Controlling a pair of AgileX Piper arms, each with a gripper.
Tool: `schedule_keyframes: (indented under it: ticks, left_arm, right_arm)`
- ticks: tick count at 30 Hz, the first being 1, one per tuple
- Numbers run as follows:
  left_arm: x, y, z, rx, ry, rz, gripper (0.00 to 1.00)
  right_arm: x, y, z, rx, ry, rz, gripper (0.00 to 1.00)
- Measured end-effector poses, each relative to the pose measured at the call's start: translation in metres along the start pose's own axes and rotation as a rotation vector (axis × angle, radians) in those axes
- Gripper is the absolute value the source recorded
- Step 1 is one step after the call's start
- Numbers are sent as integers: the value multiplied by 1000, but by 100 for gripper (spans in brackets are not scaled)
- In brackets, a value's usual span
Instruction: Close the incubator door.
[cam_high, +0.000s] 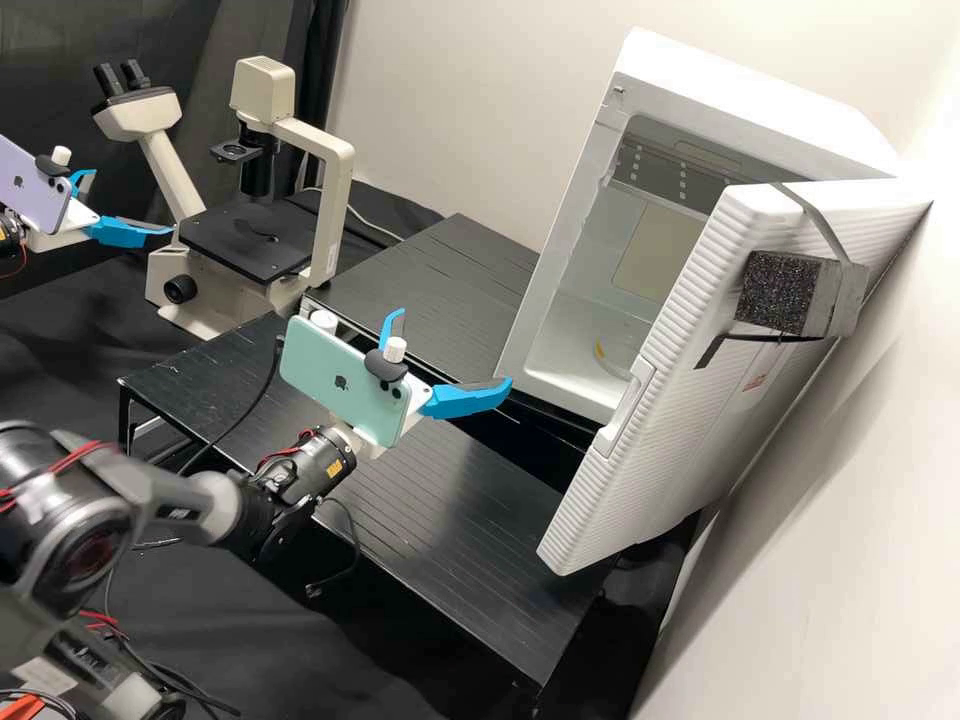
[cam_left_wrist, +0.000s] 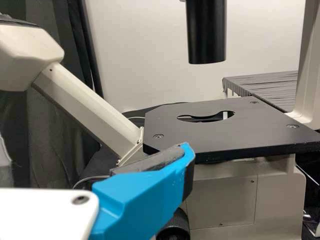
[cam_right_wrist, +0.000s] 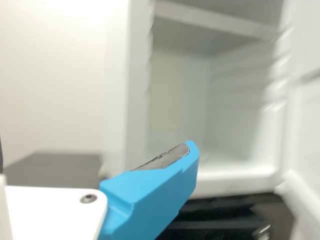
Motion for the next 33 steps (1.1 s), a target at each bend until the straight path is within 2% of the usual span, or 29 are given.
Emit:
schedule_keyframes:
  ticks: [7,16,21,30,33]
  left_arm:
    - [0,0,0,0,0,0,100]
    - [0,0,0,0,0,0,100]
    - [0,0,0,0,0,0,100]
    - [0,0,0,0,0,0,100]
    - [0,0,0,0,0,0,100]
  right_arm:
    - [-29,51,2,19,28,171,100]
    - [-50,91,20,16,-50,338,100]
    - [-47,90,36,19,-95,337,100]
    - [-25,81,77,-4,-255,287,100]
    - [-21,81,85,7,-277,286,100]
